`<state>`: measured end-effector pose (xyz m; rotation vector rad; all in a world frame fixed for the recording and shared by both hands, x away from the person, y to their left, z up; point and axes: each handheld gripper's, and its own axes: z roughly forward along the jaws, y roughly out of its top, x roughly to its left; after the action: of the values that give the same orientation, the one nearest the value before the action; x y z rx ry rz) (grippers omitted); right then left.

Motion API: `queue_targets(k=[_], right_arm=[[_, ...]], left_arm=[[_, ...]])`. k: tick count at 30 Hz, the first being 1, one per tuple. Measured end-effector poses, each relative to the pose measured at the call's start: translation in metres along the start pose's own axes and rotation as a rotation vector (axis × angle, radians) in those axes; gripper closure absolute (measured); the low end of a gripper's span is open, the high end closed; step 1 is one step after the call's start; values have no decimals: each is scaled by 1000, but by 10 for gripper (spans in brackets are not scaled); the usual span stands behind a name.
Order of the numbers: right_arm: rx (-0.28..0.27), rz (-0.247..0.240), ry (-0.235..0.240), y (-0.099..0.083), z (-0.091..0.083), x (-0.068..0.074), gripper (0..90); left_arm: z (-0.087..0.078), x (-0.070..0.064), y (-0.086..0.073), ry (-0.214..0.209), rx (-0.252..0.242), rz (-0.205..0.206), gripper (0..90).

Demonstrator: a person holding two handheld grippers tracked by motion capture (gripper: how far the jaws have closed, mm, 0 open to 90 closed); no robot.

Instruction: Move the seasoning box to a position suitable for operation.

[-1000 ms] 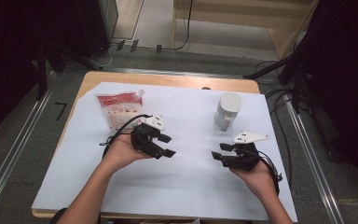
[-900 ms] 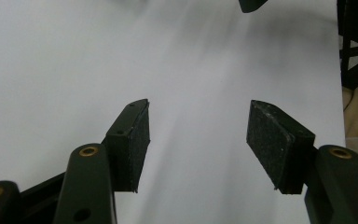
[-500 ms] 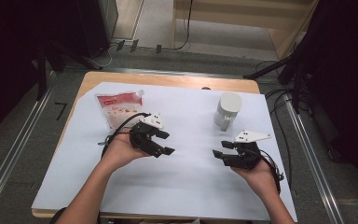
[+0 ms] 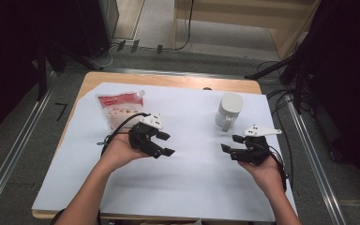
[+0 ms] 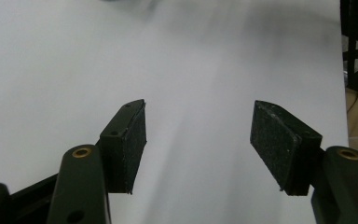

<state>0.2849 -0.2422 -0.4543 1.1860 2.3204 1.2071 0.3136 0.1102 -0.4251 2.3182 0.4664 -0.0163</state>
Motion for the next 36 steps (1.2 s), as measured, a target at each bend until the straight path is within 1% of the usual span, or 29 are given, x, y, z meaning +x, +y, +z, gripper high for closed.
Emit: queue_targets(k=[1,3,7,8,10,13,16,17,18,20,22,23,27,29,31,32,33,35,36], right_arm=[[2,10,-7,1,0,-1,385],[3,8,-19,2,0,-3,373],[1,35,-48,9,-3,-10,361],[4,44,-57,10,-3,-11,358],[11,61,-71,13,-5,-14,355],[1,80,-87,17,-5,-18,338],[-8,94,-100,21,-5,-20,319],[-12,102,-102,22,-4,-21,315],[-19,122,-108,25,-2,-22,308],[-30,125,-117,27,-1,-23,307],[-35,142,-121,30,0,-24,287],[-30,147,-128,32,1,-25,273],[-28,169,-171,39,5,-27,200],[-44,184,-179,42,6,-29,208],[-53,177,-199,45,7,-30,201],[-53,177,-199,45,7,-30,201],[-50,176,-215,49,10,-31,189],[-49,192,-217,51,14,-32,177],[-48,203,-234,52,16,-33,161]], left_arm=[[0,0,0,3,-5,-1,370],[1,-1,1,-2,-3,1,370],[3,-3,2,2,8,11,368],[5,-4,3,0,12,6,366],[6,-4,3,-1,17,15,364],[8,-5,4,-4,27,19,365],[8,-6,4,-8,25,23,365],[8,-7,4,-18,23,22,365],[8,-7,4,-15,25,23,364],[8,-6,3,-14,33,26,363],[8,-5,3,-10,33,24,362],[8,-5,2,-13,27,14,363],[7,-4,2,-11,27,14,363],[7,-4,2,-12,28,16,363],[7,-4,2,-12,29,17,363],[7,-4,2,-12,29,17,363],[8,-5,2,-15,25,9,363],[7,-5,2,-18,29,12,363],[7,-5,2,-17,30,10,364]])
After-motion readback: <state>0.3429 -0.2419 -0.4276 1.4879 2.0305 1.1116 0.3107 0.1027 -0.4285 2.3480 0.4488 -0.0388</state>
